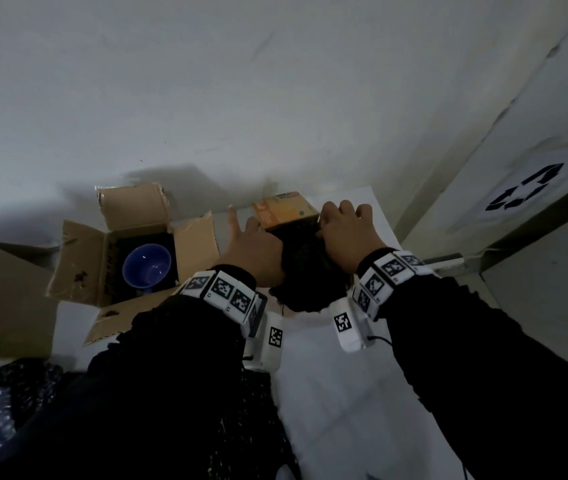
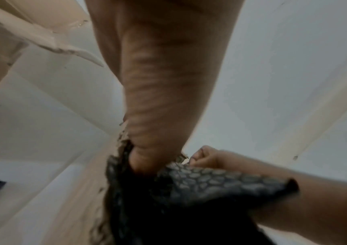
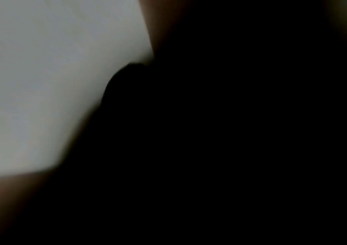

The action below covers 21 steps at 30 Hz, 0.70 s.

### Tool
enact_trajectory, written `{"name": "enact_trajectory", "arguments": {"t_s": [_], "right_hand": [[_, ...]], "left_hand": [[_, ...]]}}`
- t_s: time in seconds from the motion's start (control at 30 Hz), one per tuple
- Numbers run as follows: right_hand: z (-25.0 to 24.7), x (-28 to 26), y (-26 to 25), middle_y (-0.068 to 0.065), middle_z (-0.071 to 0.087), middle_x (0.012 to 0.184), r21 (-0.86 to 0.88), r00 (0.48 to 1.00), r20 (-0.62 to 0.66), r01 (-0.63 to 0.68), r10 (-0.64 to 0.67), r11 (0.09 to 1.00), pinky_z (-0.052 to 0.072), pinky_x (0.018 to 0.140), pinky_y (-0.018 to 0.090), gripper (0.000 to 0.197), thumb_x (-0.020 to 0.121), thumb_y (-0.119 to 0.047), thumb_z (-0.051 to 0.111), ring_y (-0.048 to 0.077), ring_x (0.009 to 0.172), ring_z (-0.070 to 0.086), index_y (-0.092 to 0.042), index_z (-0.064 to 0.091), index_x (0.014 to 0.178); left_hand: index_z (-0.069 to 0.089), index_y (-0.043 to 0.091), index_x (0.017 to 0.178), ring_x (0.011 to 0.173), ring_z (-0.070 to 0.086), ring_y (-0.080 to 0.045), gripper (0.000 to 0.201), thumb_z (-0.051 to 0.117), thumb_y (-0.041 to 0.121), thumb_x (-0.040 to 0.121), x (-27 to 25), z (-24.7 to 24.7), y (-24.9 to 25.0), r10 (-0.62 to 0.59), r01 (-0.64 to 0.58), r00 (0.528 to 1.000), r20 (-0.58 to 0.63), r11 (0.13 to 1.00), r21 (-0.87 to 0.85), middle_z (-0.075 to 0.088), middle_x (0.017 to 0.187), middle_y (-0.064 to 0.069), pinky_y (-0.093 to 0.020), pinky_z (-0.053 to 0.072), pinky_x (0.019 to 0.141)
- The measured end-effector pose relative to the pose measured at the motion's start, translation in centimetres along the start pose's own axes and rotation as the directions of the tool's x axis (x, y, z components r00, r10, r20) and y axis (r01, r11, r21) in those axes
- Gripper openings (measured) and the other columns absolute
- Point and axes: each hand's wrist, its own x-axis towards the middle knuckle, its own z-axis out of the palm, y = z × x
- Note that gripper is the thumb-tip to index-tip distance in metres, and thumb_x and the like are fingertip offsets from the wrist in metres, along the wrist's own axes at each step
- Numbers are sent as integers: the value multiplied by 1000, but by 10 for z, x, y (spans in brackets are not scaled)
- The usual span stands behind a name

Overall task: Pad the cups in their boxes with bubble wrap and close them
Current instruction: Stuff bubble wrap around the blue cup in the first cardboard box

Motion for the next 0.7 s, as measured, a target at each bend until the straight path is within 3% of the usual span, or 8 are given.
{"name": "enact_trajectory", "arguments": {"t_s": [0.1, 0.17, 0.23, 0.3, 0.37, 0.5, 0.63, 0.7], "right_hand": [[-20, 1, 16, 2, 59, 112, 312, 1000, -23, 22, -16, 950, 38, 91, 41, 24, 92, -25, 53, 30, 110, 46, -30, 72, 105], [-34, -8, 24, -2, 63, 99, 623, 996, -74, 80, -44, 778, 47, 85, 39, 10, 86, -30, 66, 22, 97, 56, -29, 73, 93], [-42, -22, 23, -8, 64, 91, 716, 988, 30, 85, -152, 692, 49, 74, 26, 24, 72, -41, 81, 10, 84, 59, -27, 70, 88], [-40, -35, 15, -10, 65, 91, 576, 954, 192, 81, -230, 814, 46, 69, 23, 36, 65, -43, 85, 8, 82, 59, -27, 67, 92], [-29, -40, 11, -6, 68, 91, 443, 952, 218, 101, -216, 891, 46, 69, 26, 30, 68, -32, 84, 13, 83, 60, -24, 69, 93], [-18, -38, 12, -2, 68, 91, 390, 990, 81, 75, -115, 918, 45, 69, 28, 15, 76, -13, 70, 20, 85, 61, -25, 68, 86], [-3, -45, 3, 2, 59, 70, 191, 982, -131, 163, -139, 968, 29, 54, 30, 24, 69, -5, 66, 27, 64, 53, -21, 49, 66], [2, -53, -1, 1, 57, 60, 120, 970, -199, 164, -139, 979, 27, 56, 30, 21, 66, -11, 71, 26, 60, 51, -20, 52, 64]], "left_hand": [[64, 25, 94, 122, 41, -31, 18, 62, 35, 79, -9, 1, 5, -23, 33, 983, -181, 998, 49, 62, 107, -1, -67, 3, 109], [62, 26, 96, 117, 42, -31, 22, 64, 36, 77, -13, 4, 5, -45, 58, 955, -293, 998, 36, 63, 108, -1, -53, 21, 102], [59, 25, 95, 111, 43, -29, 17, 60, 34, 81, -16, 10, 4, -13, 12, 934, -358, 1000, -4, 65, 101, -1, -44, 27, 89], [58, 24, 94, 108, 46, -27, 15, 51, 34, 87, -19, 17, 4, 37, -58, 921, -387, 997, -41, 66, 94, -2, -43, 28, 90], [58, 23, 98, 110, 49, -25, 27, 40, 42, 90, -23, 22, 4, 45, -97, 913, -406, 989, -108, 66, 94, -3, -47, 25, 101], [64, 29, 105, 121, 45, -20, 60, 30, 71, 78, -30, 21, 2, 69, -105, 956, -284, 988, -115, 64, 104, 1, -60, 9, 111], [68, 32, 99, 124, 41, -18, 41, 55, 62, 74, -33, 21, 5, 45, -57, 970, -238, 997, -43, 62, 107, 5, -59, 10, 112], [68, 31, 99, 124, 41, -18, 39, 57, 59, 75, -33, 21, 9, 5, -6, 974, -228, 1000, -3, 62, 106, 6, -57, 12, 112]]}}
